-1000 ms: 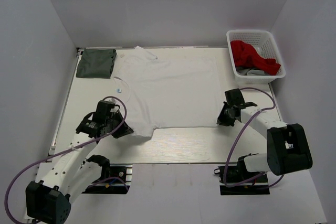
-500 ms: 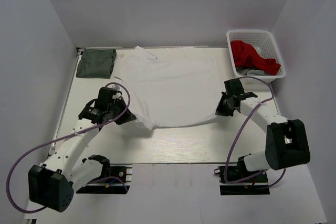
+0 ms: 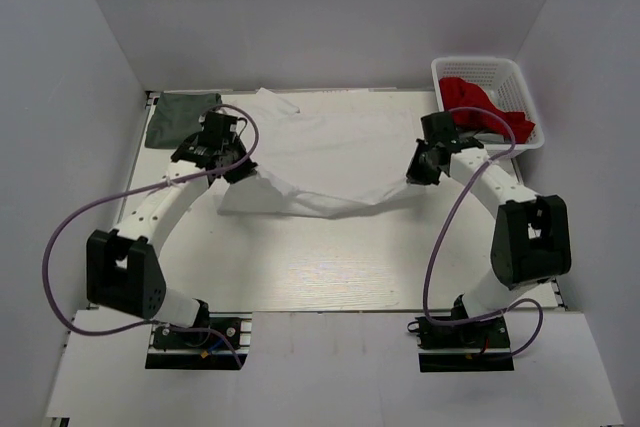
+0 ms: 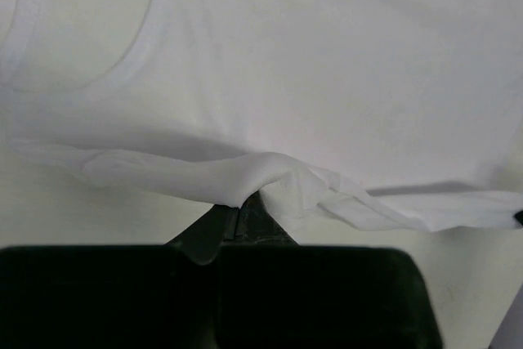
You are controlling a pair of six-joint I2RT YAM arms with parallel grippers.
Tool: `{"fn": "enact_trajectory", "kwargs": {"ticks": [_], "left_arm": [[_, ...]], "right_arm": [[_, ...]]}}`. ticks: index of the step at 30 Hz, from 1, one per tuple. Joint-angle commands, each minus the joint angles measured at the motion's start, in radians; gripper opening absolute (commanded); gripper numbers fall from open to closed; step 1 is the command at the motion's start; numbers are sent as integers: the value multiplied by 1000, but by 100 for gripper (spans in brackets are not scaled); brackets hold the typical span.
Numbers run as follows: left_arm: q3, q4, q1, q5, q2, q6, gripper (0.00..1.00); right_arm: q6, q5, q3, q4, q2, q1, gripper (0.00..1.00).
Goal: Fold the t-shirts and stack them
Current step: Fold the flattened tshirt in 1/3 of the way
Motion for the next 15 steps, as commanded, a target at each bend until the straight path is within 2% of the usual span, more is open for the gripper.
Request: {"fn": "enact_trajectory", "kwargs": {"ticks": [1,10,15], "left_arm": [[88,15,24,-53,70,21,0],[256,5,78,-71,283,50,0],[290,15,110,-71,380,50,0]], "right_arm": [[-7,47,100,-43,55,-8,0],[-4,202,290,-97,214,-28,0],[-1,193,361,-92,291,-48,0]]}}
